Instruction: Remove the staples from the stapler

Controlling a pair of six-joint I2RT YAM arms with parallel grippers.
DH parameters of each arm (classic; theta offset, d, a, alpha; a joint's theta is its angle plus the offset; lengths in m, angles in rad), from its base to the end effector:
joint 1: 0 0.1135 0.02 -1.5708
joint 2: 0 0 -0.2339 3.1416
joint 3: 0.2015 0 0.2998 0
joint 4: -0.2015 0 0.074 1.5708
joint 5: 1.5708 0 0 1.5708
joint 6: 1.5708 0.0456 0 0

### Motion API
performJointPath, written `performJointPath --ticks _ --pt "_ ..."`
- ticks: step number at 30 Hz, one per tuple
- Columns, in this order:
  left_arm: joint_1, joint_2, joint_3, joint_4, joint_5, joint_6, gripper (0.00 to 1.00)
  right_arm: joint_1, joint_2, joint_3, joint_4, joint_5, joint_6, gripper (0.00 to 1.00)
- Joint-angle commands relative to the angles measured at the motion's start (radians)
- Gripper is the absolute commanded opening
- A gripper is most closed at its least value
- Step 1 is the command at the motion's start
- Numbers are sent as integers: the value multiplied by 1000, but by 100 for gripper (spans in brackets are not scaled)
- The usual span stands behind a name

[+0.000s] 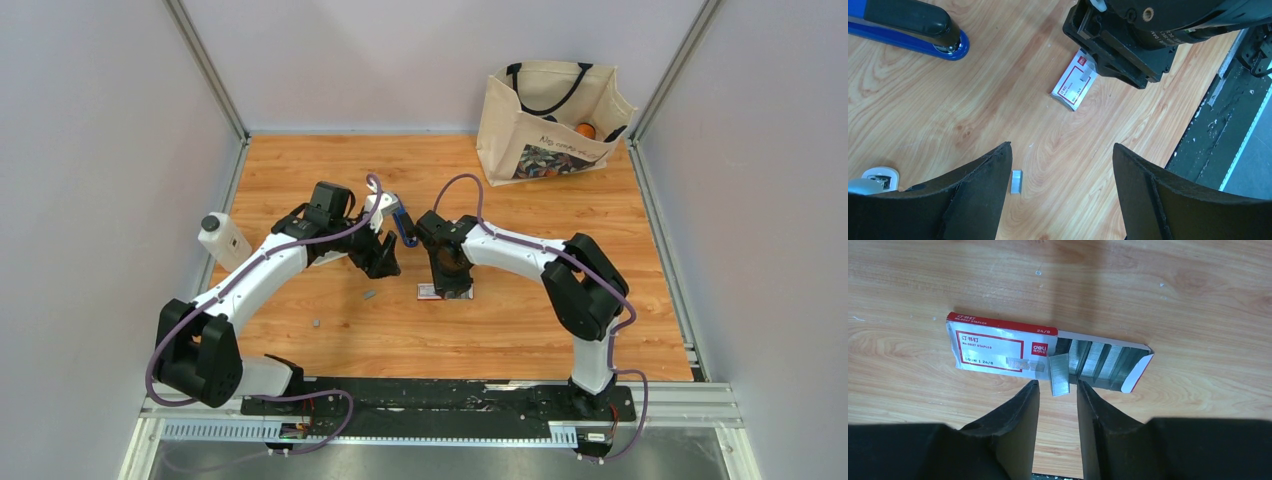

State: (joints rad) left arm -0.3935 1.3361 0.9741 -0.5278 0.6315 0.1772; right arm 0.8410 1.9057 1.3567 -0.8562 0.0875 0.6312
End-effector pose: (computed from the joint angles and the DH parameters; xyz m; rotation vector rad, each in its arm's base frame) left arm 0.2957 -0.1519 0.2070 0.9412 2.2225 -0.8703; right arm 0.2686 0.2943 0.1145 -0.2992 2.9444 0.0689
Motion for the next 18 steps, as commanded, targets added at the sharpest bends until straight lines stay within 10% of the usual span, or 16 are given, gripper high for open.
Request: performJointPath --ticks 1,18 --pt "-5 -38 8 -5 23 33 82 -5 -92 16 -10 35 -2 35" --pt "-5 -29 17 -15 16 38 82 -56 -100 -44 117 -38 -30 30"
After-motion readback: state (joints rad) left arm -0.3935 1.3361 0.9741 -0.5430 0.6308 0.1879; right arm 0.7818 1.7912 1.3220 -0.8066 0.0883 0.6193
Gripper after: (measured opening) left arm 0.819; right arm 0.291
